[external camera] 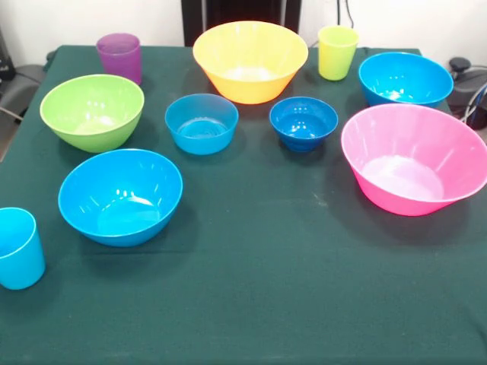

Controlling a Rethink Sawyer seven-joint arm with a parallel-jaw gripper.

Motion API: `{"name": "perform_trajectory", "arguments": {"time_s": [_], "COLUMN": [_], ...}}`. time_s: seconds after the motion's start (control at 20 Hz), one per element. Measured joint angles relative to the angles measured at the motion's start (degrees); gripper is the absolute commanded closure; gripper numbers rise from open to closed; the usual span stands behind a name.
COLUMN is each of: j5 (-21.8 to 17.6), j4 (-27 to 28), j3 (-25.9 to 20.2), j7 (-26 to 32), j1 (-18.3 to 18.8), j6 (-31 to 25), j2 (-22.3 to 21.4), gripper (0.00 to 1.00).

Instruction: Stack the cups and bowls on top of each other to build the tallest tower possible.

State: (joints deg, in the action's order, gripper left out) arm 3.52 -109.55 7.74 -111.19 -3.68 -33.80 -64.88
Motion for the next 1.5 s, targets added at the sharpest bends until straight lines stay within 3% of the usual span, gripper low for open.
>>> {"name": "perform_trajectory", "arguments": {"time_s": [0.3,0.8,1.2,1.5], "j5": [2.6,3.5,2.9,1.1], "j4": [2.4,6.4,10.9,14.6], "j3": [-5.9,-18.4,-26.1,-30.2], "j7": [0.0,0.0,0.0,0.0], "j1": [8.4,18.8,22.5,23.2], "j6": [-1.8,-2.8,-2.8,-2.9], "j2": [4.3,14.1,21.7,26.5], "gripper": [0.0,0.0,0.0,0.0]}}
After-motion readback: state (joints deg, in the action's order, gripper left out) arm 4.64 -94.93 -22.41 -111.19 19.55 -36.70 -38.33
